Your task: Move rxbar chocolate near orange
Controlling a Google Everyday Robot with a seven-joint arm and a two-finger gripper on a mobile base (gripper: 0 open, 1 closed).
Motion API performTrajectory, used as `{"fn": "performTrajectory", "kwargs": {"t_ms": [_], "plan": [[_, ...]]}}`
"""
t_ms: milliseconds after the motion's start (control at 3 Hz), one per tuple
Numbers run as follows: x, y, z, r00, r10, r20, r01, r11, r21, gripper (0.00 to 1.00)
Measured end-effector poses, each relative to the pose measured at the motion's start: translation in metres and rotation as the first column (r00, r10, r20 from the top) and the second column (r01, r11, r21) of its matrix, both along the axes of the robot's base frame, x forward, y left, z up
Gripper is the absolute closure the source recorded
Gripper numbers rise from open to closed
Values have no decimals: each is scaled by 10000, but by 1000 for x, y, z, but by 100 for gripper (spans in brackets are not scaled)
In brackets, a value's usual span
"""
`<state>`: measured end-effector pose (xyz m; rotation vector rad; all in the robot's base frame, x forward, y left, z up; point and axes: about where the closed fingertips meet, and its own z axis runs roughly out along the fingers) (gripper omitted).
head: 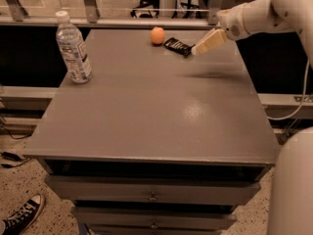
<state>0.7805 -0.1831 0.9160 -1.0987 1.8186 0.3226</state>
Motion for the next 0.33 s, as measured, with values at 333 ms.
{"fn": "performTrajectory", "kwargs": {"t_ms": [333], "plan": [[-38,-44,22,9973,-390,624,326,9945,996,0]]}}
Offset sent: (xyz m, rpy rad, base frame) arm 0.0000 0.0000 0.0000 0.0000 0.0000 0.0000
